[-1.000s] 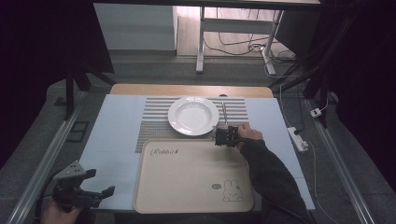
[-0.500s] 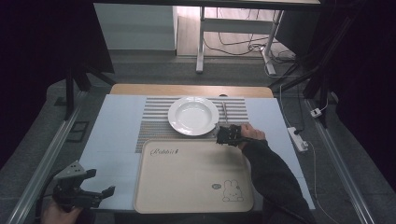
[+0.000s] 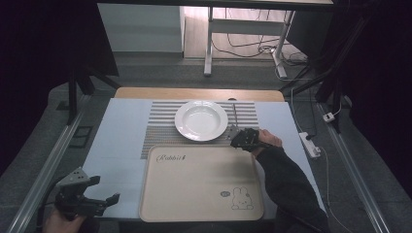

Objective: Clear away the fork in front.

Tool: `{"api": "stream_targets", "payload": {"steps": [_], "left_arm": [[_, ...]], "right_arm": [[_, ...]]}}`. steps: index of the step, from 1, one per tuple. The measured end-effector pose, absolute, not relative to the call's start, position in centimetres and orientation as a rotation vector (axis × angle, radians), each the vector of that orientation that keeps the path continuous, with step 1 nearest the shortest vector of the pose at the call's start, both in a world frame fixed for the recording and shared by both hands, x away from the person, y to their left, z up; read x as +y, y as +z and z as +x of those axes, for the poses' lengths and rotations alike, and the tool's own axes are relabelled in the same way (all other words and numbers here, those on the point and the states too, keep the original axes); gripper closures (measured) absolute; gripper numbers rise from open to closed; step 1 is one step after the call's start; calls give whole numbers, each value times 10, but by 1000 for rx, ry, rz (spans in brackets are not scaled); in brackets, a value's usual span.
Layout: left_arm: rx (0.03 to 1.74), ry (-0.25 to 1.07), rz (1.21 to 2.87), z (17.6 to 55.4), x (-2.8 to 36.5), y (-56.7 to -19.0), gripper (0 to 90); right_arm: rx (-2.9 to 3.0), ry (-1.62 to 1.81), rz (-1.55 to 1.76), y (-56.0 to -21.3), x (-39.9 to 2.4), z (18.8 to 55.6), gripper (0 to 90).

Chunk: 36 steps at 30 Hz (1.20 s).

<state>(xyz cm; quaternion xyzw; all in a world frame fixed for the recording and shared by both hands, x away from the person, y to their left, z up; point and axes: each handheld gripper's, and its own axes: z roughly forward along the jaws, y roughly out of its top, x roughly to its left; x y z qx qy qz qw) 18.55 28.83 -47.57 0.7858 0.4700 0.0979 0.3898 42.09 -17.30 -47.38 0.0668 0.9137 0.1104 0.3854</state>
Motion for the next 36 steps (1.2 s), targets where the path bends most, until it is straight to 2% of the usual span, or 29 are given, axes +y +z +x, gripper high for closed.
{"api": "stream_targets", "payload": {"steps": [24,36], "left_arm": [[1183,256,2004,185,287,-475,3],[1040,275,2061,189,271,-470,0]], "right_arm": [[2390,758,406,-439,-207,392,900],[2420,981,443,-430,-212,364,900]]}}
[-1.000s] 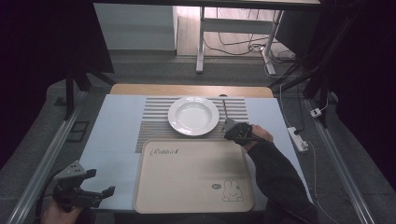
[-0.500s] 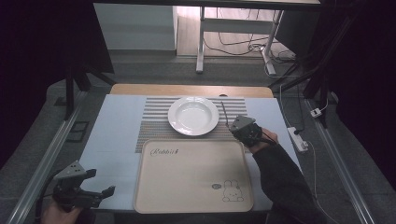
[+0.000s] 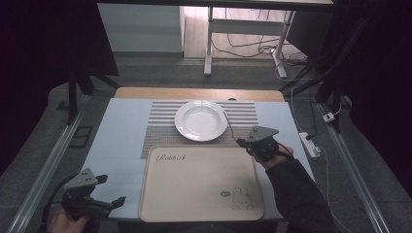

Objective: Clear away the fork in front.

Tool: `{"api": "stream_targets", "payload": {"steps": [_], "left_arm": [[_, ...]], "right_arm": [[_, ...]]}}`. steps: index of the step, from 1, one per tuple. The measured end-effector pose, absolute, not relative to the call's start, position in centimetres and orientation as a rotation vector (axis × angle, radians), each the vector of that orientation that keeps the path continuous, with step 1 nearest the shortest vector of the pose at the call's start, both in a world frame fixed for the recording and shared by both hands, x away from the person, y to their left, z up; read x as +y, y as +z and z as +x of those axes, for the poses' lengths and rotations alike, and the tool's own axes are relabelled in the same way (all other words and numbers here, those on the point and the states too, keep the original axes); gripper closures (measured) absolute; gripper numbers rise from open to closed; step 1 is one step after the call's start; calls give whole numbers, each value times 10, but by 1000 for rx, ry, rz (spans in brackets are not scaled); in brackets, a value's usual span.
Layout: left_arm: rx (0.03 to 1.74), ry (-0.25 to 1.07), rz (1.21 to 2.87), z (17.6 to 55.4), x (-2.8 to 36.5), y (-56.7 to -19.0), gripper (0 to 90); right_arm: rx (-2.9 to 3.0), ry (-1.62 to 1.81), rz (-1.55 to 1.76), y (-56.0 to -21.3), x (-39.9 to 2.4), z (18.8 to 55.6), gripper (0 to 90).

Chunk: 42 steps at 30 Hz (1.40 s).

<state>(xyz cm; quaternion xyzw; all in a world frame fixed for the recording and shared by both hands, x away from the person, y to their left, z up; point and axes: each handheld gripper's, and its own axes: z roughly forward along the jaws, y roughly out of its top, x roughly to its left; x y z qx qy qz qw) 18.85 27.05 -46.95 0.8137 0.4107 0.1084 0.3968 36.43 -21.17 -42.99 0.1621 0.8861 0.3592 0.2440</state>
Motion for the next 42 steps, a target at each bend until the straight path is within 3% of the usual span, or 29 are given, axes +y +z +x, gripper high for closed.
{"api": "stream_targets", "payload": {"steps": [14,42], "left_arm": [[855,179,2065,214,252,-472,0],[545,99,2262,273,194,-465,0]], "right_arm": [[2494,1148,395,-431,-206,332,900],[2632,1343,294,-438,-196,287,900]]}}
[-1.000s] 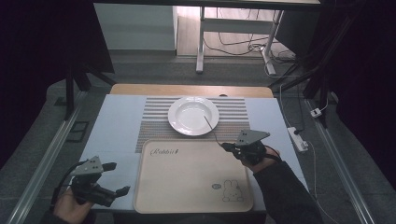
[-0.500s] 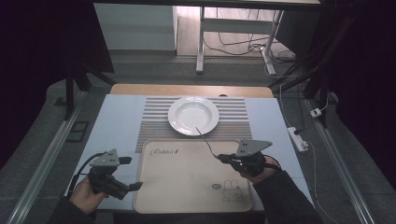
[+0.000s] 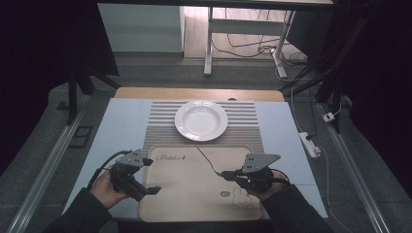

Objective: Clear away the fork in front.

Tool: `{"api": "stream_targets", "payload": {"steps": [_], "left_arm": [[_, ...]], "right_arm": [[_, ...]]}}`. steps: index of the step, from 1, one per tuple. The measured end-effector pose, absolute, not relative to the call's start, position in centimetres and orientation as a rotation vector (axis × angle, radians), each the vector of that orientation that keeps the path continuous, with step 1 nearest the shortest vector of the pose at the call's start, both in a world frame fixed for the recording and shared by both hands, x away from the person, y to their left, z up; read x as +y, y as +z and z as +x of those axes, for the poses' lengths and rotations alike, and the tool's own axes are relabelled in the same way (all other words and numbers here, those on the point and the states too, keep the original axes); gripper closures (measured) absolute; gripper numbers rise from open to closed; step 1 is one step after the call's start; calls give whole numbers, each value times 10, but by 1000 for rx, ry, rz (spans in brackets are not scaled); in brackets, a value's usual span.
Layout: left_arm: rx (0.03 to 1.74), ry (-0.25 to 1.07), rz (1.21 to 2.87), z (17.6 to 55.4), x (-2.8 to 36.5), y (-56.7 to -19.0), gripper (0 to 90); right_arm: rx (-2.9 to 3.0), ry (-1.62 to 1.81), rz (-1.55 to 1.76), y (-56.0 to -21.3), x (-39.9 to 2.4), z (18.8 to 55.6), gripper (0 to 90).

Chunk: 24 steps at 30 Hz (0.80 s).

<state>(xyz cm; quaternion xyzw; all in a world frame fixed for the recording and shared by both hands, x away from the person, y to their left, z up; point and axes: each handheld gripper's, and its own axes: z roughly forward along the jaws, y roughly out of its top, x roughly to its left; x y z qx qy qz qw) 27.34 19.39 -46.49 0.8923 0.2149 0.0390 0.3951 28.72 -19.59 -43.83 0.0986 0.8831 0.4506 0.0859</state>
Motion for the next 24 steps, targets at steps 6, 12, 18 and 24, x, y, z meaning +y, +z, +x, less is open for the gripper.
{"api": "stream_targets", "payload": {"steps": [6,12,18,24], "left_arm": [[451,112,2272,285,189,-461,0],[376,113,2295,297,178,-458,0],[301,101,2351,310,164,-458,0],[219,122,2403,319,151,-457,0]], "right_arm": [[2653,1365,262,-439,-192,281,900],[2681,1388,225,-441,-188,274,900],[2702,1403,194,-440,-186,271,900],[2711,1423,174,-439,-184,270,900]]}}
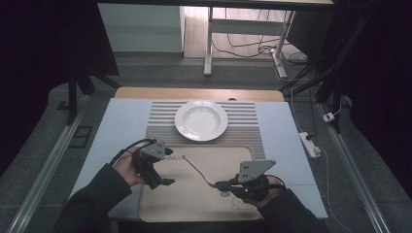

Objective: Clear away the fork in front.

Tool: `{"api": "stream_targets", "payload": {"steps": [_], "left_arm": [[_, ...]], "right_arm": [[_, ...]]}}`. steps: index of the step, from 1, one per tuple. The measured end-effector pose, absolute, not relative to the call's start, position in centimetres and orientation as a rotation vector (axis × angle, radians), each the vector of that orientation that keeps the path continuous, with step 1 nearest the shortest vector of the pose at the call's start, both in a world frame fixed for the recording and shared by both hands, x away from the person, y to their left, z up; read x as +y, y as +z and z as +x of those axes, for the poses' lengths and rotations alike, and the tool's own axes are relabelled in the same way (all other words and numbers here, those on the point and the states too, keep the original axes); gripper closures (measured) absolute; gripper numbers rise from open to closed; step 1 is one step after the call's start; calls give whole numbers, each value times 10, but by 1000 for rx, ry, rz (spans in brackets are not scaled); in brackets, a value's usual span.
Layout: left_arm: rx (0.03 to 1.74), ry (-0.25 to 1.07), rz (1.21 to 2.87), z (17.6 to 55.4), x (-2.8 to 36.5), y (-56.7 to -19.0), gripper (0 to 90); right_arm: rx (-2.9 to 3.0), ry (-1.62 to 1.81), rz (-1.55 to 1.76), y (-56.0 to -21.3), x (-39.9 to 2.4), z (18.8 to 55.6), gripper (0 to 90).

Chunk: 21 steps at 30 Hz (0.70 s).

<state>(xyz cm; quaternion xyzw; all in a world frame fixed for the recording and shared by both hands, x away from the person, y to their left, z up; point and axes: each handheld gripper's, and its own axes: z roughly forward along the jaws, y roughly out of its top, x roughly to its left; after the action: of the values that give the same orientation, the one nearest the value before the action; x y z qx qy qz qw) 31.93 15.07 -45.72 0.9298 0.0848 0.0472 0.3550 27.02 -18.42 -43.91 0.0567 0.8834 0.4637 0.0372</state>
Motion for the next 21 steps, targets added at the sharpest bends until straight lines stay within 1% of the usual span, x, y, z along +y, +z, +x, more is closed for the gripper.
{"api": "stream_targets", "payload": {"steps": [8,15,18,19,21], "left_arm": [[127,118,2456,326,127,-465,4],[74,123,2475,328,115,-469,33],[49,115,2478,328,111,-471,80],[46,112,2479,328,110,-472,80],[20,114,2482,327,110,-471,132]], "right_arm": [[2743,1431,123,-439,-179,267,900],[2762,1436,76,-438,-173,265,900],[2769,1441,59,-438,-170,263,900],[2769,1441,59,-438,-170,263,900],[2773,1441,50,-439,-169,263,900]]}}
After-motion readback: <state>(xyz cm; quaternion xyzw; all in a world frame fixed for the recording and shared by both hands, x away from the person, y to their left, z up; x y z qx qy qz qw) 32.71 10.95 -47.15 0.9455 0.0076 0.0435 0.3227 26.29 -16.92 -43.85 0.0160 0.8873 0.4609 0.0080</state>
